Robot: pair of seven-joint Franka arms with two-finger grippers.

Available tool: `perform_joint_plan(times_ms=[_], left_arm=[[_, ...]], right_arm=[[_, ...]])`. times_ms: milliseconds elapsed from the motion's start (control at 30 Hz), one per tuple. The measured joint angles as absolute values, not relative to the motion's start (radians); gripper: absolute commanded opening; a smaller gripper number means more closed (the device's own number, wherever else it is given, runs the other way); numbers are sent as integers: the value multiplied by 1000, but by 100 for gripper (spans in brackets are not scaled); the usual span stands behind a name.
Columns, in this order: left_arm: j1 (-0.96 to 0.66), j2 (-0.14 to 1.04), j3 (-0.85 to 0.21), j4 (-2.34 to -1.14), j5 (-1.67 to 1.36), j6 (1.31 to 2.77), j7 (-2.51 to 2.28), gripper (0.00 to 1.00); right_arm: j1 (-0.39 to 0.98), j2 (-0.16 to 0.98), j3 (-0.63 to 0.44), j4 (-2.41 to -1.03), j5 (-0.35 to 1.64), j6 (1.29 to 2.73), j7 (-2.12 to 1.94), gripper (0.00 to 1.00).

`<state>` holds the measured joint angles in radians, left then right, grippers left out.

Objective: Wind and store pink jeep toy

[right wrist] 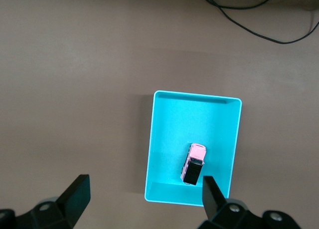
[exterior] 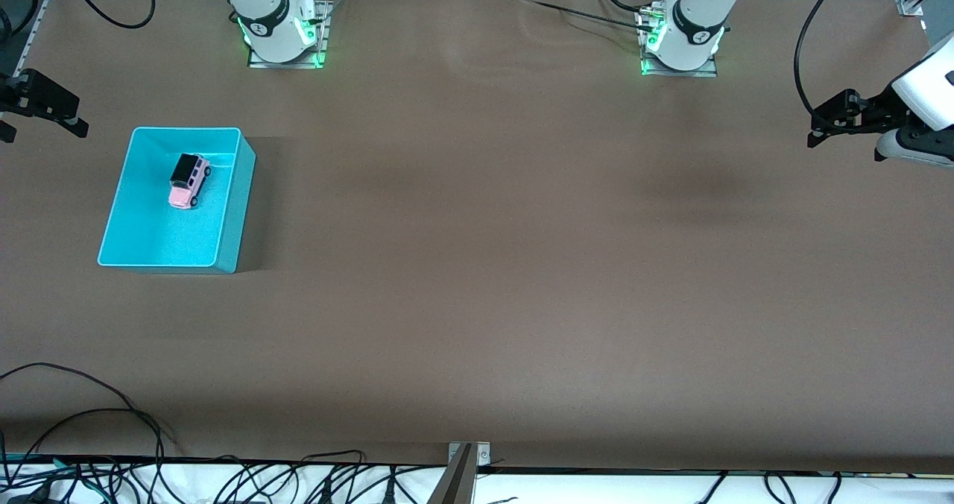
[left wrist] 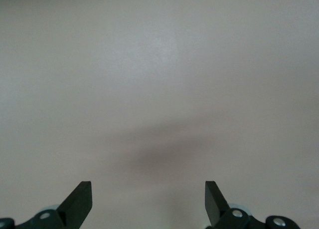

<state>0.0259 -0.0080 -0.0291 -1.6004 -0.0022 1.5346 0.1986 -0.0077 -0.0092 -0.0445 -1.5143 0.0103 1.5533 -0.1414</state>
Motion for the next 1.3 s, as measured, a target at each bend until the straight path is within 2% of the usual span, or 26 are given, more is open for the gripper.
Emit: perform_joint_plan(times_ms=[1301], left_arm=[[26, -8, -29, -1600, -2, 1535, 199, 100]], right_arm=[[-9, -9, -51, -1514, 10, 1538, -141, 100]])
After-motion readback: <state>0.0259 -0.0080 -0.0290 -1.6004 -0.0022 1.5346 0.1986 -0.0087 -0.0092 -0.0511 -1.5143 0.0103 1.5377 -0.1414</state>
